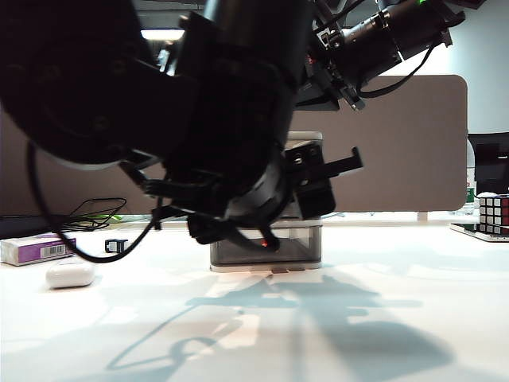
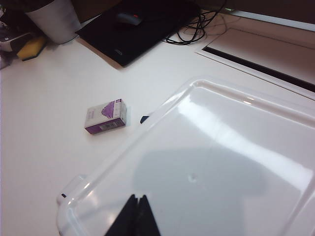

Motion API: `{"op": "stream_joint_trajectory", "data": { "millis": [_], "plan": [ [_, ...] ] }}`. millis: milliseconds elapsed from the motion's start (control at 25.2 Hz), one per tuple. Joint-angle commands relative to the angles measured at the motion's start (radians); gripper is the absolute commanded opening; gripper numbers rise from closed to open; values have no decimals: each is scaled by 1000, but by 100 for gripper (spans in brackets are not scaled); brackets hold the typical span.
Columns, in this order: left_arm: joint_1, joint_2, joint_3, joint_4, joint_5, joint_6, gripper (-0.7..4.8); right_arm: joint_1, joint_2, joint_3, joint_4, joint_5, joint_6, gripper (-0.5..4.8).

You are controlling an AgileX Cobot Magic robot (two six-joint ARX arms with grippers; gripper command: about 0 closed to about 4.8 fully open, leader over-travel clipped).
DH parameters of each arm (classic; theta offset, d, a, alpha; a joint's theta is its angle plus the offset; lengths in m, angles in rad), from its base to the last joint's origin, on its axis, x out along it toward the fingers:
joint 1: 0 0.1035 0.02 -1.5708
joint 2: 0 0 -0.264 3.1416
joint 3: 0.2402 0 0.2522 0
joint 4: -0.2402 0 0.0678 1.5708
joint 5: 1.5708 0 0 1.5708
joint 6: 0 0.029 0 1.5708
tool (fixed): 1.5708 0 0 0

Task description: Open the second layer of the drawer on the table, pick up the earphone case on the table and put it in, and finally close the drawer.

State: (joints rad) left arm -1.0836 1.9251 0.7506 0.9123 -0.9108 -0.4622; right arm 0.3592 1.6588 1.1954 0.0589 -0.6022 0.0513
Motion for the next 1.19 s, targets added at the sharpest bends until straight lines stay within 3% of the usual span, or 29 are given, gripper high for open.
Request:
{"op": "stream_joint_trajectory", "data": {
  "millis": [40, 357, 913, 1033, 1191],
  "plan": [
    [2, 11, 45, 13, -18, 29, 268, 2, 2, 19, 29, -2, -4, -5],
    [1, 42, 116, -19, -31, 97, 268, 2, 37, 20, 26, -2, -3, -5],
    [44, 63, 124, -23, -56, 96, 268, 2, 65, 17, -51, -1, -4, -5],
    [54, 71, 126, -13, -54, 96, 237, 2, 65, 17, -55, -2, -4, -5],
    [61, 77, 127, -12, -54, 96, 234, 2, 65, 17, -55, -2, -4, -5]
  ]
}}
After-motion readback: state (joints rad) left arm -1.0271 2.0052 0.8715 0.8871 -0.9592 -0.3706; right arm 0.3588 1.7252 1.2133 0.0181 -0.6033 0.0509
